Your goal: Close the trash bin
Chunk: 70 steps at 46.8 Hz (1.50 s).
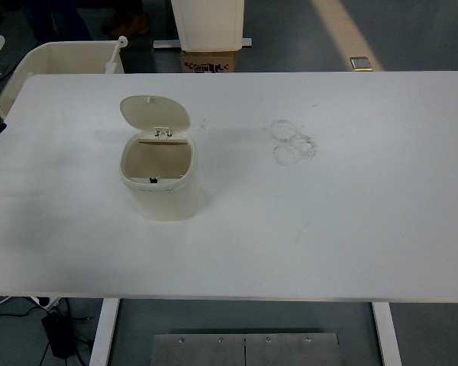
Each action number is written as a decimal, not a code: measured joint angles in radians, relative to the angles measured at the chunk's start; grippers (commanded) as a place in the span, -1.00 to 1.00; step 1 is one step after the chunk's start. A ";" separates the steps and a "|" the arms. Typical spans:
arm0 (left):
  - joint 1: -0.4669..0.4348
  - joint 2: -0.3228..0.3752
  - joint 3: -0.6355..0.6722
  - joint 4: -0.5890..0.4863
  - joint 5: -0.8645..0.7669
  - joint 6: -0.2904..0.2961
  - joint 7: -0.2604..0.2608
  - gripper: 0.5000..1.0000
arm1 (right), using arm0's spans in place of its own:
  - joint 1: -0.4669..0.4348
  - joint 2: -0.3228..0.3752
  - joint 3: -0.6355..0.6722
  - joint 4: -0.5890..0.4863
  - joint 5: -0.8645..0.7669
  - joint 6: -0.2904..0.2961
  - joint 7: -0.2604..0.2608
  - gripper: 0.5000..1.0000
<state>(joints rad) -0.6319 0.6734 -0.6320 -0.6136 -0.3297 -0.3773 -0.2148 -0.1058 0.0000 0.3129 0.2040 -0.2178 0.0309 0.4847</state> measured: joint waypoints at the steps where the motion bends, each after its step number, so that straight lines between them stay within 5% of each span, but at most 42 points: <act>1: 0.000 0.000 0.000 0.000 0.000 0.000 0.000 1.00 | 0.000 0.000 0.000 0.000 0.000 0.000 0.000 0.97; 41: -0.001 -0.004 0.003 -0.001 0.000 0.015 -0.017 1.00 | 0.003 0.000 0.000 0.000 0.000 0.000 0.000 0.97; 58: -0.025 0.012 0.005 -0.028 0.000 0.077 -0.006 1.00 | 0.005 0.000 0.000 0.000 0.000 0.000 0.000 0.97; 70: -0.055 0.086 0.005 -0.179 -0.007 0.174 0.002 1.00 | 0.005 0.000 0.000 0.000 0.000 0.000 0.000 0.97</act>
<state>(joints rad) -0.6871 0.7592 -0.6266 -0.7929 -0.3367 -0.2031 -0.2131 -0.1011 0.0000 0.3129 0.2039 -0.2179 0.0306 0.4847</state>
